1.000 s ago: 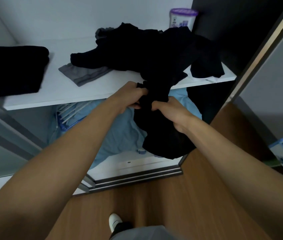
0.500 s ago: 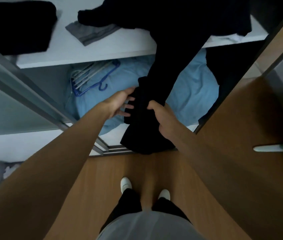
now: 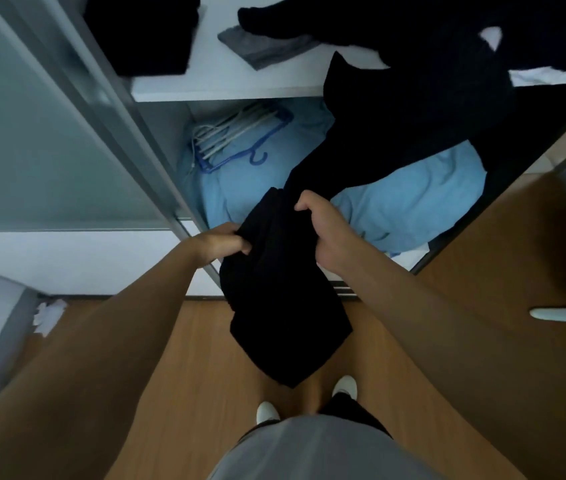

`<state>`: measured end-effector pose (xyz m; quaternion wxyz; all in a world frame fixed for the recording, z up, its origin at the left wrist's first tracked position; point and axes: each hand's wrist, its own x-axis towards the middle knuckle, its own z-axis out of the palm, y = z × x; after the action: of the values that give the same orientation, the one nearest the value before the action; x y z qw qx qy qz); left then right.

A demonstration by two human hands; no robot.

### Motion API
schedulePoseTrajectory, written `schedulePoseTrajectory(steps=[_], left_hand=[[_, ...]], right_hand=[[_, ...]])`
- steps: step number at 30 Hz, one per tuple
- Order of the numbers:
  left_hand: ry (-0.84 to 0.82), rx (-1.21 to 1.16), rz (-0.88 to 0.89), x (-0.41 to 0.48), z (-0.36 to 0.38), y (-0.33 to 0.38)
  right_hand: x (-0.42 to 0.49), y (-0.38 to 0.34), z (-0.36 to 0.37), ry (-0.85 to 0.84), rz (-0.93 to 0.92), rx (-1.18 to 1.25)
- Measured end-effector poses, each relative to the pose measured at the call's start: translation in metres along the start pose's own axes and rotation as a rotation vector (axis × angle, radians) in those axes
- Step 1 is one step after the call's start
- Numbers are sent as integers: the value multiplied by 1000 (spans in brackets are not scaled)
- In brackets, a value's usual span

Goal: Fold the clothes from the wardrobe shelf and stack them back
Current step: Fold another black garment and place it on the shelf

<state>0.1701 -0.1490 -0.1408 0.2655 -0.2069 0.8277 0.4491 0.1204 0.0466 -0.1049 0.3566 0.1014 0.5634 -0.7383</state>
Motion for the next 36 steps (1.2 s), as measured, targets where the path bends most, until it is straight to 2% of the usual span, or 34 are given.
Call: schedulePoseTrajectory(steps=[6, 11, 13, 15, 20, 22, 25, 28, 30, 32, 36], left_hand=[[-183, 31, -137, -38, -16, -88], [-65, -120, 4, -50, -13, -135], [-3, -280, 40, -53, -19, -135], [54, -438, 107, -56, -27, -124], [251, -534, 257, -68, -46, -67], [295, -572, 310, -75, -47, -39], [347, -662, 381, -86, -49, 4], [365, -708, 444, -95, -50, 47], [341, -710, 478, -101, -46, 75], [329, -705, 499, -105, -41, 101], [359, -778, 483, -108, -36, 138]], right_hand=[[-9, 2, 61, 98, 4, 181], [-17, -15, 72, 174, -104, 355], [-20, -22, 73, 187, -131, 364], [-23, -26, 75, 201, -140, 363], [-25, -24, 73, 188, -140, 147], [-25, -19, 64, 168, -87, -63], [-31, -9, 44, 214, -25, -515], [-39, -7, 28, 213, -102, -773], [-47, -13, 22, 151, -239, -723], [-58, -22, 19, 79, -351, -555], [-70, -36, -2, -80, -405, -427]])
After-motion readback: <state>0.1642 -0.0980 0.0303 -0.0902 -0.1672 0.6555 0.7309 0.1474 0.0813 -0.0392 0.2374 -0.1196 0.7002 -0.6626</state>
